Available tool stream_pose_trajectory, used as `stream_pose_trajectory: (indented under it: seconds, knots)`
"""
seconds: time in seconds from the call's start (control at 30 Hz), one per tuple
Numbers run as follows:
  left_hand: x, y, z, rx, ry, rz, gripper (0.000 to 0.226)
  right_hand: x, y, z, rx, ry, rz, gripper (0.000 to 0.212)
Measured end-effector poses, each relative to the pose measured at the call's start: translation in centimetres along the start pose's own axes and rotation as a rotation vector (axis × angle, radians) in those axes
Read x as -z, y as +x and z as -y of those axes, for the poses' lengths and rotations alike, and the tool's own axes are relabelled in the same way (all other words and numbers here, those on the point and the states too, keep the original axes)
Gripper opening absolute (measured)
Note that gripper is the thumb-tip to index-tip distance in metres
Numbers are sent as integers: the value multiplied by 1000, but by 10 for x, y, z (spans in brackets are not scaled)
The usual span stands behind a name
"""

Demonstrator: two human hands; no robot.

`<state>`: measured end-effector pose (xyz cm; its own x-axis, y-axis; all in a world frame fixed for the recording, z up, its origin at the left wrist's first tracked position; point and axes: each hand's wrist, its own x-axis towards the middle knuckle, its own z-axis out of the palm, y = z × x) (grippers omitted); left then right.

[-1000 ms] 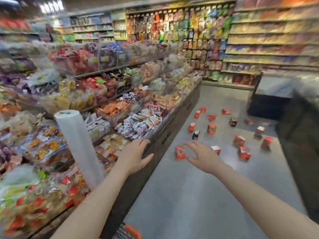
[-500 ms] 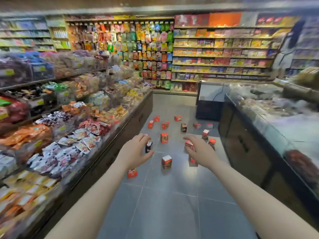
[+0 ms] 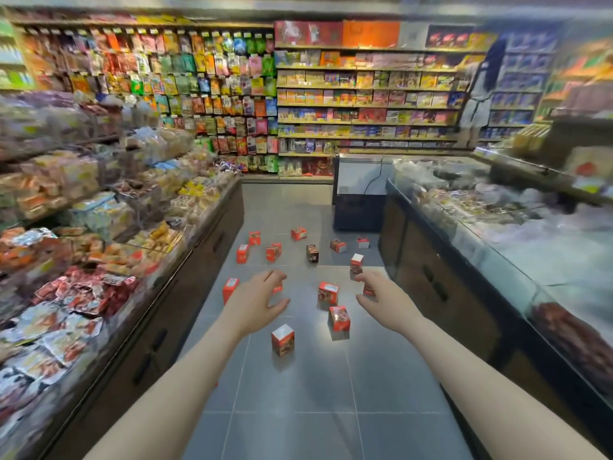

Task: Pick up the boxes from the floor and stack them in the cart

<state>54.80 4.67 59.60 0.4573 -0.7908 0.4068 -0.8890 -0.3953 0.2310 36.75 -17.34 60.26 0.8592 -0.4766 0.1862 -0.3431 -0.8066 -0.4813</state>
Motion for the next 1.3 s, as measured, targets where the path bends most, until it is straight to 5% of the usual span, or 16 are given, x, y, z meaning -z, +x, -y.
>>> stream_pose_trajectory:
  seconds: [0.4, 0.97, 1.3]
  knots:
    - [-101, 153, 102, 3, -83, 148, 46, -43, 154, -68, -142, -36, 86, 39]
    - [-265, 305, 162, 370, -149, 289, 42, -93, 393, -242, -78, 3, 339, 37]
    - [-338, 342, 229, 549, -209, 414, 42, -158, 491, -289, -139, 99, 493, 31]
